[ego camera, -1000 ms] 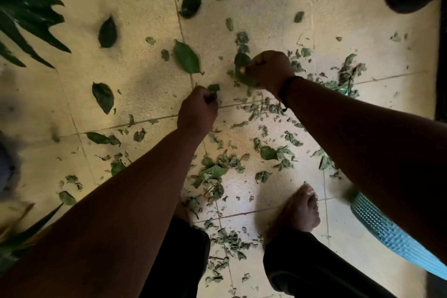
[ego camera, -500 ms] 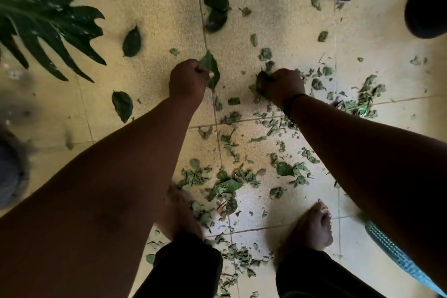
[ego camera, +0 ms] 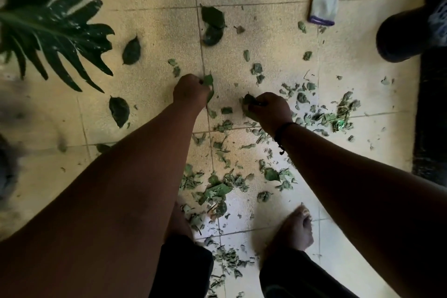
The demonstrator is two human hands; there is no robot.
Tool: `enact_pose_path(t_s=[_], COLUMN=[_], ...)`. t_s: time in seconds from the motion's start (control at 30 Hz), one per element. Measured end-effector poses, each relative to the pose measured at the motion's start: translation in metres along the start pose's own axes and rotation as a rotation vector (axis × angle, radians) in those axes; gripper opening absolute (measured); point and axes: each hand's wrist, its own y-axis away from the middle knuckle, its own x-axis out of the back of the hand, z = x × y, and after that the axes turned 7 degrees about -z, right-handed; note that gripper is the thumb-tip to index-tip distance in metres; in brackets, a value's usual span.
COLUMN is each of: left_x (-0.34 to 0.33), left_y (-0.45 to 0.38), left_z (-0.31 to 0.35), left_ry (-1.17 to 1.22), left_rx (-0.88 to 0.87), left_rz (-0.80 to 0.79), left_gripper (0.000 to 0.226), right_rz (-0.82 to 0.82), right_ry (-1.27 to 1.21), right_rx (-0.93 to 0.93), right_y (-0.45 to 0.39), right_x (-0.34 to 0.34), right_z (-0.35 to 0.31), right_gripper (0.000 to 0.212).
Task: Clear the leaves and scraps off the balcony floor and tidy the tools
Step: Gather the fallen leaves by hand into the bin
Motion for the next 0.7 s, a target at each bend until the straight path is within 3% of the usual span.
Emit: enact_pose_path(t_s=[0.1, 0.2, 0.33, 0.4, 0.43, 0.5, 0.57, 0.67, 0.7], left_x=[0.012, 0.032, 0.079, 0.105, 0.116, 0.129, 0.137, 0.137, 0.134], left_y=[0.052, 0.124, 0.22, 0.244, 0.247, 0.24, 0.22, 0.178, 0.166], left_z=[-0.005, -0.009, -0.013, -0.009, -0.006, 0.001, 0.007, 0.016, 0.021], left_ry=[0.294, 0.577, 0.803, 0.862, 0.894, 1.052, 1.168, 1.271, 1.324], left_rx=[0.054, 0.138, 0.291, 0.268, 0.236, 0.209, 0.242, 0.279, 0.273], left_rz=[-0.066, -0.142, -0.139, -0.19, -0.203, -0.208, -0.216, -0.177, -0.159], left_gripper=[0.024, 0.022, 0.034, 0.012, 0.013, 0.035, 0.032, 0.022, 0.022], right_rz=[-0.059, -0.236, -0.457, -0.573, -0.638, -0.741, -0.738, -0.681, -0.679], right_ry=[-0.187, -0.349, -0.353, -0.356, -0.347, -0.238, -0.087, -0.002, 0.125], right_rx=[-0.038, -0.152, -0.184, -0.185, -0.186, -0.155, -0.074, -0.022, 0.046], right_y=[0.032, 0.077, 0.153, 0.177, 0.181, 0.179, 0.16, 0.111, 0.091], right_x=[0.007, 0.017, 0.024, 0.027, 0.026, 0.022, 0.011, -0.003, -0.006], right_z=[-0.026, -0.062, -0.118, -0.146, -0.156, -0.172, -0.182, -0.194, -0.198], right_gripper=[0.015, 0.009, 0.015, 0.026, 0.027, 0.021, 0.007, 0.033, 0.033])
